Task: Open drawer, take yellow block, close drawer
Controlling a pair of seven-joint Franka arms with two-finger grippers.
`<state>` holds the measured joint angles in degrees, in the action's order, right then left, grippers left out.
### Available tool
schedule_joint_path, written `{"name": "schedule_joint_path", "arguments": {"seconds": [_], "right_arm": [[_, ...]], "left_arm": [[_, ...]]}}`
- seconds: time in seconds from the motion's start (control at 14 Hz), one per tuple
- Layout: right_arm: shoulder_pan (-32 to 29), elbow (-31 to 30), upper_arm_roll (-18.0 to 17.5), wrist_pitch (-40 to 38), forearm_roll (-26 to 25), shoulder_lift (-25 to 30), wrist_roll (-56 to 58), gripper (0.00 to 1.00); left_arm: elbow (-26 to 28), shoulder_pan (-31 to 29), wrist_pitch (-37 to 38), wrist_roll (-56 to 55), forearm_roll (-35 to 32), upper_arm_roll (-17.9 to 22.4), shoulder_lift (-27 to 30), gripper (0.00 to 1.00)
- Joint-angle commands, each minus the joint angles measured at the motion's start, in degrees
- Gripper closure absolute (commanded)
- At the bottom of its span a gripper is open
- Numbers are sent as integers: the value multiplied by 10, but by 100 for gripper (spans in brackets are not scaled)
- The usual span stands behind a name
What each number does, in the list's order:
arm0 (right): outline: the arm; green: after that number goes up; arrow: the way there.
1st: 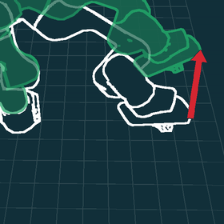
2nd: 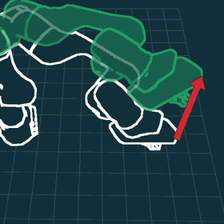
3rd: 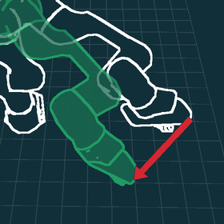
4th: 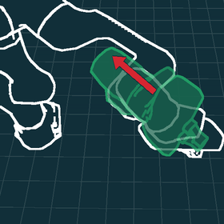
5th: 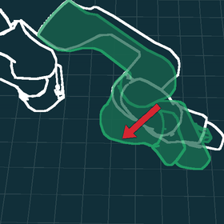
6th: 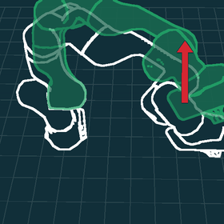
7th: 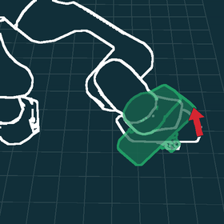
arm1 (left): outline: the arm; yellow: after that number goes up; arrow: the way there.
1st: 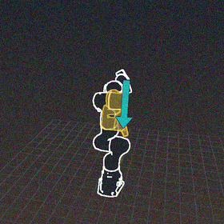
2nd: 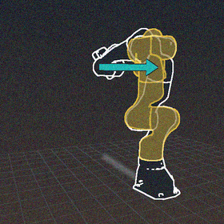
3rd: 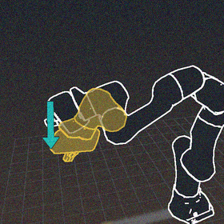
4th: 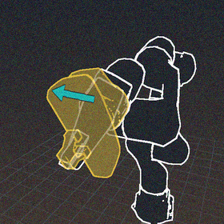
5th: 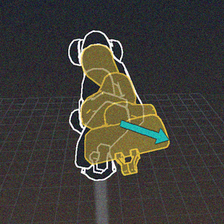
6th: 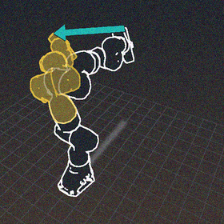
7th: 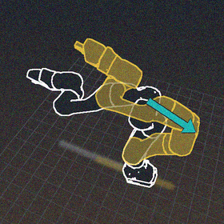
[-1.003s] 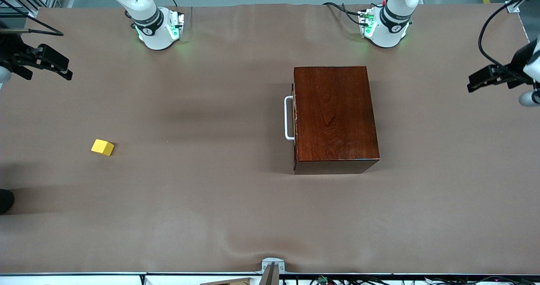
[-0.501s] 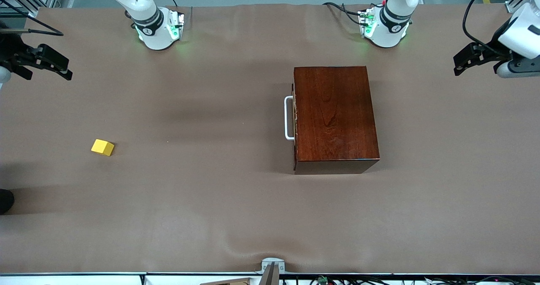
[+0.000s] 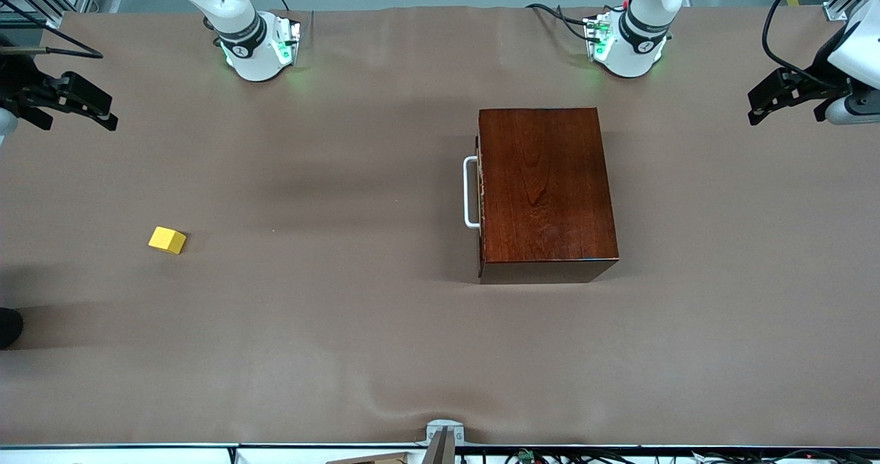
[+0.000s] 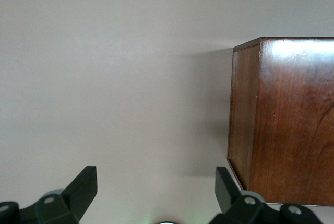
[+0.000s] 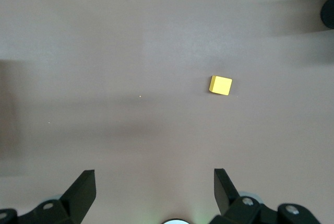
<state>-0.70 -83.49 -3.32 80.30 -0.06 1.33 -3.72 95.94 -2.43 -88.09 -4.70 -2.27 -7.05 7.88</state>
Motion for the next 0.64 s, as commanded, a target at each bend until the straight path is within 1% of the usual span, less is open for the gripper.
{"name": "schedule_joint_path", "arguments": {"seconds": [0.0,0.57], "right_arm": [[-4,4,-1,-4,1,2,0,0],[-4,4,0,-4,1,2,0,0]], "left_arm": [[-19,-9,13,8,13,-6,-8,0],[-22,-7,27,-14,30,-6,-8,0]]}}
